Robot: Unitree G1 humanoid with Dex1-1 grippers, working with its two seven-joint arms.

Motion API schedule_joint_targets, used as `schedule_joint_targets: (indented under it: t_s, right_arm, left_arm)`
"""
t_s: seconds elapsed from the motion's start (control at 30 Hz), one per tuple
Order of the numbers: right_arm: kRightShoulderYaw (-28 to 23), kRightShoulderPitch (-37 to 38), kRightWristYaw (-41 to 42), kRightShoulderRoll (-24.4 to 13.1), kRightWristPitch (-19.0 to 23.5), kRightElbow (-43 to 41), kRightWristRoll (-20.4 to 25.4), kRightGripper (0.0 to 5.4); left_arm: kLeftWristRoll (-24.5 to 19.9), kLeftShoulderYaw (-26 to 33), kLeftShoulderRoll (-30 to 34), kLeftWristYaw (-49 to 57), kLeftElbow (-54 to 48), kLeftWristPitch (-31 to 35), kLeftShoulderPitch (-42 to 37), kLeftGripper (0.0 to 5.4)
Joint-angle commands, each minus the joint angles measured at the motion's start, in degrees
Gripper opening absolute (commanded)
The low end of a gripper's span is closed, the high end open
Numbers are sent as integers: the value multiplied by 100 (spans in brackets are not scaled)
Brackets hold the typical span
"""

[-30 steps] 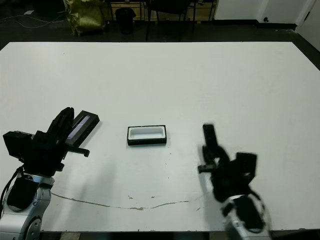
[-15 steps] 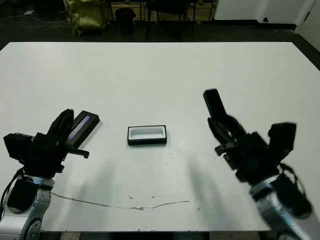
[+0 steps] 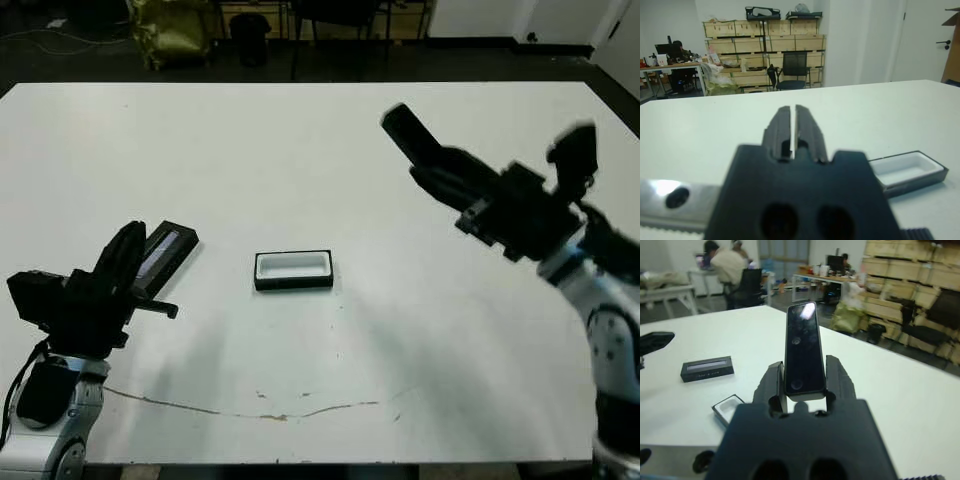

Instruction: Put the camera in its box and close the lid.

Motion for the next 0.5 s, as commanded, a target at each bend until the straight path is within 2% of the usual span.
schedule_joint_targets:
  t_s: [0.03,0.1,0.2,0.3,0.43,0.5]
  right_arm:
    - [368,-655,502,127,-285,912,-225,54]
    - [593,-1068,884,270,-453,1516,-341,54]
    - [1107,-1641,1520,352,-844,2254,-785,54]
    - [1537,-2103,1906,466,-959,2747,-1179,54]
    - [1859,-2465,2113,714,-1103,3218,-1587,54]
    - [2082,-2634,2378,848,-1300,3504,-1796,54]
  left_arm:
    - [41,-13,-1,13,152,1,55,0]
    - [65,-24,-13,27,183,-45,61,0]
    - [113,-37,-16,60,181,-39,79,0]
    - [83,-26,-19,45,191,-53,91,0]
    - [74,-20,-28,37,211,-94,102,0]
    - [101,-21,-33,55,220,-101,113,0]
